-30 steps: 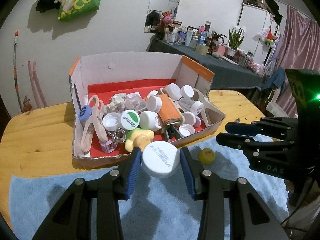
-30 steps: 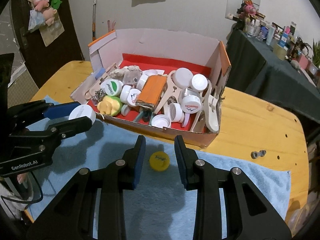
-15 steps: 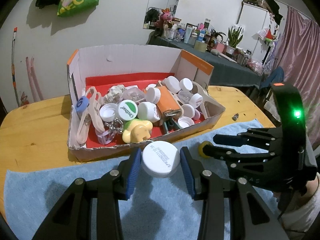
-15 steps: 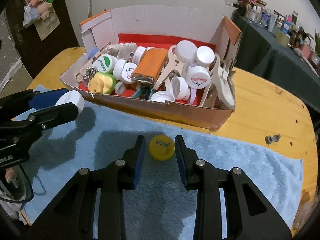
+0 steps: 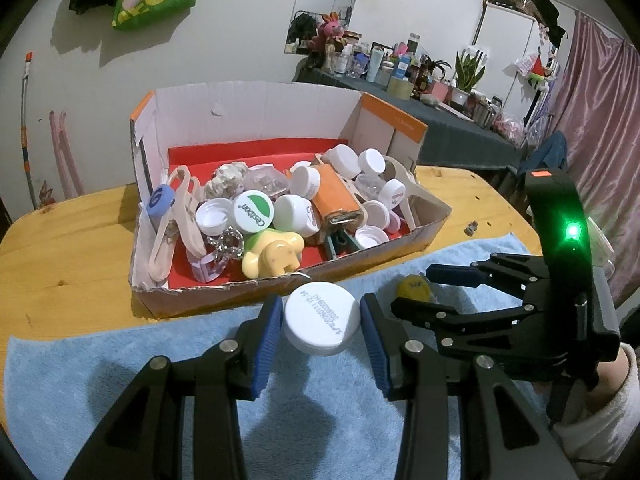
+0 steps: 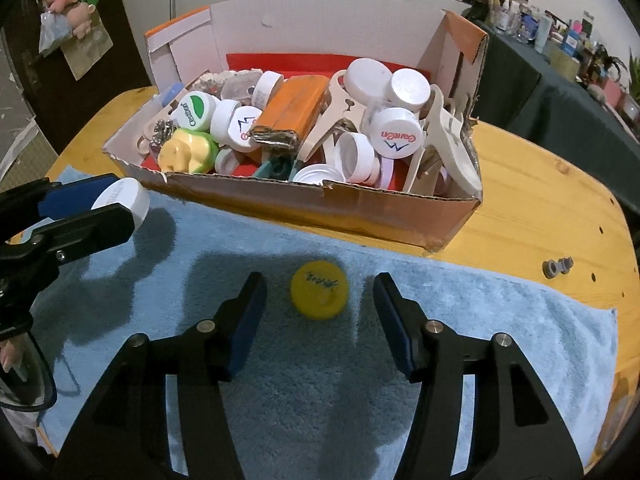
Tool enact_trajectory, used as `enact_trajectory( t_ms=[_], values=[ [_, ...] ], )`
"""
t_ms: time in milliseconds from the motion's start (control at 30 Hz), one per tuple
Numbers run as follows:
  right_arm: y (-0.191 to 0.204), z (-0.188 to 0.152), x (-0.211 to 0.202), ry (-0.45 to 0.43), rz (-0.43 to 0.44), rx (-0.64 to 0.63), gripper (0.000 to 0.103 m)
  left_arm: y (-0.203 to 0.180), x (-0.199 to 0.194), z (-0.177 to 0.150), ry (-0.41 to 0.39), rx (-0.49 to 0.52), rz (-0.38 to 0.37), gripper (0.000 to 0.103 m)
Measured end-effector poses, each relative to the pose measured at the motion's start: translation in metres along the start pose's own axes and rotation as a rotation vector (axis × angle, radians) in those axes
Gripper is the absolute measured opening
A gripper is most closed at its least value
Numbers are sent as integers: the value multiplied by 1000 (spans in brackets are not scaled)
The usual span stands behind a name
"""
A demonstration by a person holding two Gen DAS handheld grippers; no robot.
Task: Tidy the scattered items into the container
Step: 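Carry both held caps over the cardboard box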
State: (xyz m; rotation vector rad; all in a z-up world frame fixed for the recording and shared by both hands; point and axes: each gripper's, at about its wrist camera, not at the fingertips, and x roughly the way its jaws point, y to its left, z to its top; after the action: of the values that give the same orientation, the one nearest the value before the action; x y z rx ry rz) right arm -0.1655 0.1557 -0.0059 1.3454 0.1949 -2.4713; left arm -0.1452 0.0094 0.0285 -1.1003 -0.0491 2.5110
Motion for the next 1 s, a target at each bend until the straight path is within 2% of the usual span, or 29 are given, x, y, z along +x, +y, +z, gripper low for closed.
enact_trajectory(
  t_ms=[100,167,267,633,1000],
  values=[
    [-1,0,1,-7,0,3,52,0,1,0,1,1,0,43],
    [-2,0,3,1,11,3,39,0,1,-1,3,-2,-1,43],
    [-3,1,2,-7,-7,0,30,1,2,-1,5,-5,-3,43],
    [-2,3,-7,-30,-4,-5,29,2,2,0,0,-1,0,43],
    [2,14,-30,-90,4,-14,29,2,-2,13,-21,-1,19,43]
  ],
)
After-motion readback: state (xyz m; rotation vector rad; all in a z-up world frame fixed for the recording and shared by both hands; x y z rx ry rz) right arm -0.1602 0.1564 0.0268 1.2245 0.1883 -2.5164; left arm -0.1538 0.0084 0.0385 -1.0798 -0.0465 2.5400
